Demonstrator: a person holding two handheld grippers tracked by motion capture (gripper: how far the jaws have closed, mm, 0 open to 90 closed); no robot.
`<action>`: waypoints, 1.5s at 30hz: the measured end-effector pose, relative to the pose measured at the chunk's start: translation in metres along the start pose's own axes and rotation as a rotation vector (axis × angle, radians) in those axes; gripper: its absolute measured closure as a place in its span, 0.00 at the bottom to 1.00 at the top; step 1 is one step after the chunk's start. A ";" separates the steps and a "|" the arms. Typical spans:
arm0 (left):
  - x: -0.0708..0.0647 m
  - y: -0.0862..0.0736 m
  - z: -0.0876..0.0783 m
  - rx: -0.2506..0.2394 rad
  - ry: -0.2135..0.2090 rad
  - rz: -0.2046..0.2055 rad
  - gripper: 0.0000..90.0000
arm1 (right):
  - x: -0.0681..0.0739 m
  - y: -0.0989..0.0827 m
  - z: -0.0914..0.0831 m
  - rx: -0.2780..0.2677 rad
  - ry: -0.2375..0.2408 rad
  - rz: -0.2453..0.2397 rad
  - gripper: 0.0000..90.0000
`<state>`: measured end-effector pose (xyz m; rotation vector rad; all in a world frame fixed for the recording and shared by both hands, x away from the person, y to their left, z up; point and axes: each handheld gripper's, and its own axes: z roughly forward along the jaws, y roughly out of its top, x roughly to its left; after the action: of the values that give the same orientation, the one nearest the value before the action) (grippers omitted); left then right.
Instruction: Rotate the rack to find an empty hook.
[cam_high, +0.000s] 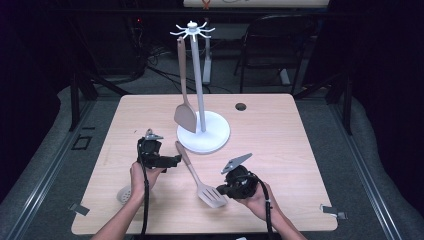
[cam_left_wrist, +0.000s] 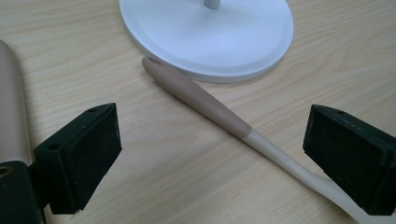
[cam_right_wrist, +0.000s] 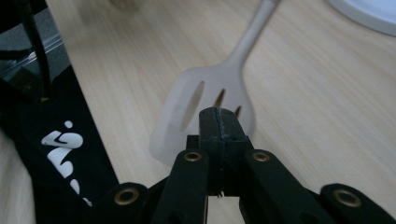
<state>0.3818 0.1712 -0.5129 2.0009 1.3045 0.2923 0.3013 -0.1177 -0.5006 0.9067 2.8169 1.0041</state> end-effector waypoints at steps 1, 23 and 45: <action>0.000 0.000 0.001 0.004 -0.003 -0.009 0.06 | 0.002 0.001 0.002 0.013 0.015 -0.009 1.00; -0.015 -0.012 0.036 0.084 -0.103 -0.125 0.21 | 0.007 -0.009 0.063 0.181 0.037 -0.051 1.00; -0.011 -0.018 0.057 0.079 -0.186 -0.171 0.62 | 0.006 -0.009 0.064 0.170 0.053 -0.049 1.00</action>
<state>0.3946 0.1408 -0.5640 1.9150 1.3741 -0.0258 0.3048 -0.0837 -0.5557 0.8310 2.9906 0.8043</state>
